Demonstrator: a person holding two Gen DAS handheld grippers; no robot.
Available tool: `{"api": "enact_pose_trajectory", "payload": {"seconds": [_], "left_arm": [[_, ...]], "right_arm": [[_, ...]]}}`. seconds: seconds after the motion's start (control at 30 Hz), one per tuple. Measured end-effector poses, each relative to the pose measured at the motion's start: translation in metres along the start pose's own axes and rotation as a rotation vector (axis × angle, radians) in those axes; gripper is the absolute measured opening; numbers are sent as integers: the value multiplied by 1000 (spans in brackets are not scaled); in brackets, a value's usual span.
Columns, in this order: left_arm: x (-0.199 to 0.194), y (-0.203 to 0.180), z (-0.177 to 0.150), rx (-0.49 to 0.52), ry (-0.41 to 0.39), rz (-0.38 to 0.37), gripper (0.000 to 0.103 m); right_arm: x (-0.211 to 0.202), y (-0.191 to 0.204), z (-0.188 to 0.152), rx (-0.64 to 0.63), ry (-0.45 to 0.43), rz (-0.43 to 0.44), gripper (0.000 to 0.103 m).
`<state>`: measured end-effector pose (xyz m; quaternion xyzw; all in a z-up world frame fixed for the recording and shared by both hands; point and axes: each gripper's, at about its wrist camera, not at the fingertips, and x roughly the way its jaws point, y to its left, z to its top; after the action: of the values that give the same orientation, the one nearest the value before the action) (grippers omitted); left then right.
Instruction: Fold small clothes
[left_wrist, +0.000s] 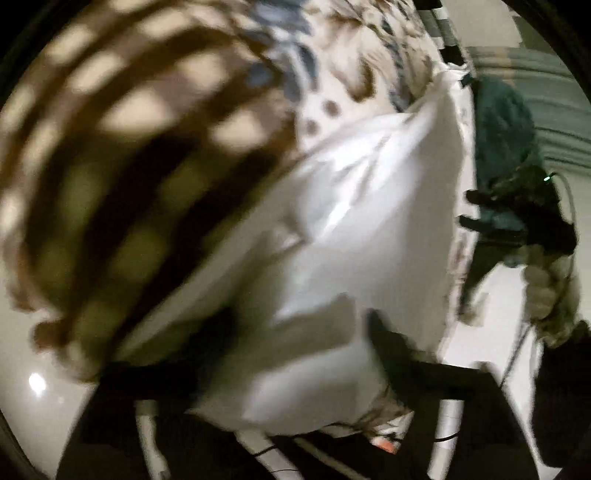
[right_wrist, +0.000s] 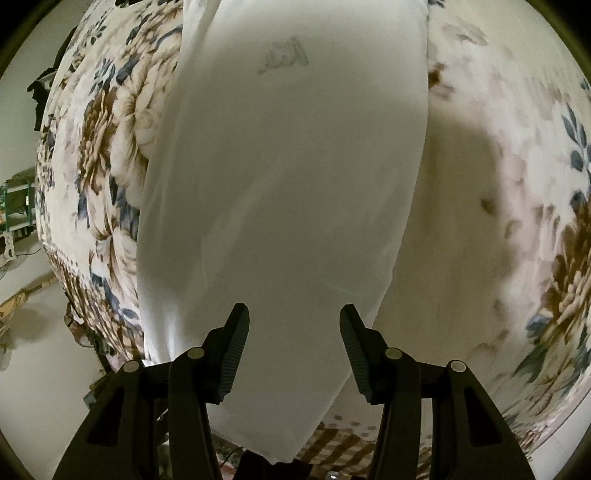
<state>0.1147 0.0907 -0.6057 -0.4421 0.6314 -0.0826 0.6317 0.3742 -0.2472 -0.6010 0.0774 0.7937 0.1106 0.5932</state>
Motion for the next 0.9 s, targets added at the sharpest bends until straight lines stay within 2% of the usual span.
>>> {"api": "enact_pose_trajectory", "payload": {"seconds": [0.1,0.2,0.23,0.3,0.43,0.57,0.6,0.63,0.67,0.7,0.8,0.9], "left_arm": [[8,-19,2,22,9,70,94],[-4,-30,-6,49,-59,106,92],[-7,-30,-9,56,-66,125,80],[-11,-23,-14,40,-59,163,68],[-31,-8,-26,3,-102,219,68],[-22,9,-32,-38,-70,212,68],[-17,6,-33,-42,-72,205,62],[-16,5,-34,-41,-74,201,40],[-13,2,-34,-36,-73,204,29],[-13,-2,-35,-28,-80,207,11],[-21,-15,-41,-14,-144,222,8],[-40,-17,-50,-47,-215,225,7]], "right_arm": [[-2,1,-3,-6,-1,9,53],[-5,-1,-7,-11,1,13,53],[-4,-1,-8,-11,2,16,53],[-4,-2,-10,-13,6,17,53],[-3,-1,-15,-20,13,30,53],[0,-1,-17,-35,23,30,53],[1,-1,-18,-34,28,29,53],[3,-1,-18,-34,31,29,53],[3,-1,-18,-35,32,27,53],[4,0,-19,-38,32,26,53],[5,2,-19,-52,32,21,53],[5,4,-18,-60,31,17,53]]}}
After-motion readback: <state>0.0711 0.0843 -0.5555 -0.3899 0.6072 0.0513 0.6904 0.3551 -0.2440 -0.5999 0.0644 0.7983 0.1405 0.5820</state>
